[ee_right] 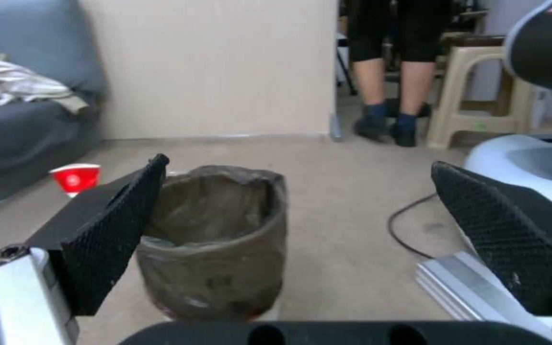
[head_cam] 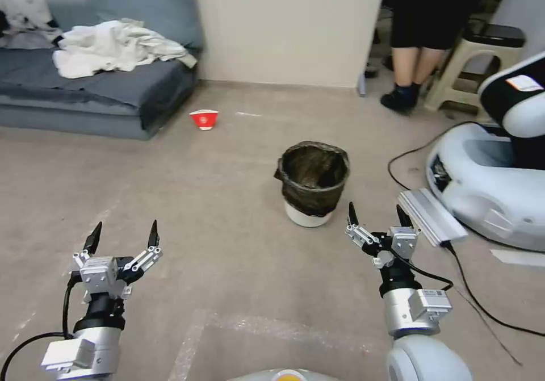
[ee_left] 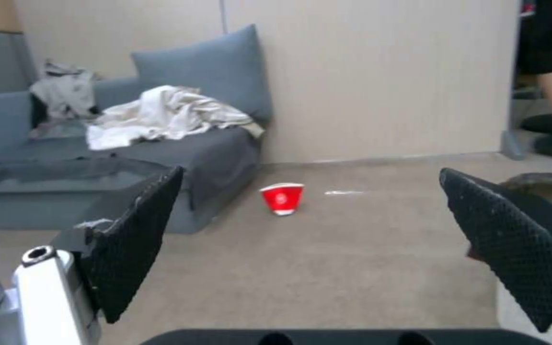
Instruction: Pick up the trash can from the floor.
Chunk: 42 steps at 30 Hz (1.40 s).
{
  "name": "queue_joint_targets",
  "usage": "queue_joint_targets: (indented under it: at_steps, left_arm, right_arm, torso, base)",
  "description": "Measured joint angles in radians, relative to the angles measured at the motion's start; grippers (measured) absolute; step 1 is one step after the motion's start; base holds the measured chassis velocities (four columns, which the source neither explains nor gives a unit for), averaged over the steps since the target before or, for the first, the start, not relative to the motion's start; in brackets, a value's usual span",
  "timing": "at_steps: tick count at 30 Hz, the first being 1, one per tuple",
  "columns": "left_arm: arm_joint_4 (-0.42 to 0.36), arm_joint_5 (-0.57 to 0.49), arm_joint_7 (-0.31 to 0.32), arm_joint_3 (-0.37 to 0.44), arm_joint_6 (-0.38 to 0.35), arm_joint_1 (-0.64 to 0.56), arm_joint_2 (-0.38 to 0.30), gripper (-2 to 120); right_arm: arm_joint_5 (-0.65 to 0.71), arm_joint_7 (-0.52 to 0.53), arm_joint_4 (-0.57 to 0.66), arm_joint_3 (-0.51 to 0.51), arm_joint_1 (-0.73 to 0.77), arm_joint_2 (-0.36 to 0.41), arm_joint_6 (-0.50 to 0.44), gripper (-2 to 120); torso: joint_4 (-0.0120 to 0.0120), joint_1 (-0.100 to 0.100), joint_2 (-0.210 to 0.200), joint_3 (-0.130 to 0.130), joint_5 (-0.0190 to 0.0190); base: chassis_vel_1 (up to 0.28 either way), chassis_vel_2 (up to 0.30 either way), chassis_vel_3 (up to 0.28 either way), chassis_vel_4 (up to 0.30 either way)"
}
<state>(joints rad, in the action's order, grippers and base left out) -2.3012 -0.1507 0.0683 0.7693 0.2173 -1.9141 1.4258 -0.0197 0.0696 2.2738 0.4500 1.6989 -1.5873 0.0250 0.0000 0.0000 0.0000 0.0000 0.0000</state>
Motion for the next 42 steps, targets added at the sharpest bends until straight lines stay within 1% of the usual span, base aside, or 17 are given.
queue_joint_targets:
  at_steps: [18, 20, 24, 28, 35, 42]
  left_arm:
    - [0.003, -0.006, 0.004, -0.002, 0.006, -0.001, 0.001, 100]
    - [0.003, -0.011, 0.004, 0.004, 0.006, 0.002, -0.003, 100]
    - [0.003, -0.018, 0.004, 0.015, 0.005, 0.006, -0.009, 100]
    - [0.003, -0.023, 0.004, 0.018, 0.003, 0.008, -0.012, 100]
    - [0.000, -0.024, 0.003, 0.018, -0.002, 0.013, -0.016, 100]
    - [0.000, -0.032, 0.002, 0.015, -0.023, 0.026, -0.020, 100]
  right_arm:
    - [0.001, 0.004, 0.002, 0.000, 0.004, 0.002, 0.000, 100]
    - [0.016, 0.004, 0.004, 0.012, 0.007, 0.019, 0.003, 100]
    - [0.036, 0.004, 0.005, 0.042, 0.007, 0.055, 0.005, 100]
    - [0.055, 0.003, 0.007, 0.062, 0.008, 0.076, 0.004, 100]
    - [0.062, -0.006, 0.009, 0.057, 0.008, 0.069, 0.003, 100]
    - [0.061, -0.006, 0.014, 0.049, 0.010, 0.061, 0.002, 100]
  torso:
    - [-0.0002, 0.000, 0.000, 0.000, 0.0000]
    - [-0.0003, 0.000, 0.000, 0.000, 0.0001]
    - [0.0003, 0.000, 0.000, 0.000, 0.0000]
    - [0.0000, 0.000, 0.000, 0.000, 0.0001]
    - [0.0000, 0.000, 0.000, 0.000, 0.0000]
    - [0.0000, 0.000, 0.000, 0.000, 0.0000]
  base:
    - [-0.085, -0.084, -0.081, -0.087]
    - [-0.023, -0.028, -0.028, -0.040]
    - [0.000, 0.000, 0.000, 0.000]
    - [0.000, 0.000, 0.000, 0.000]
    - [0.000, 0.000, 0.000, 0.000]
    - [-0.010, 0.004, 0.006, -0.006]
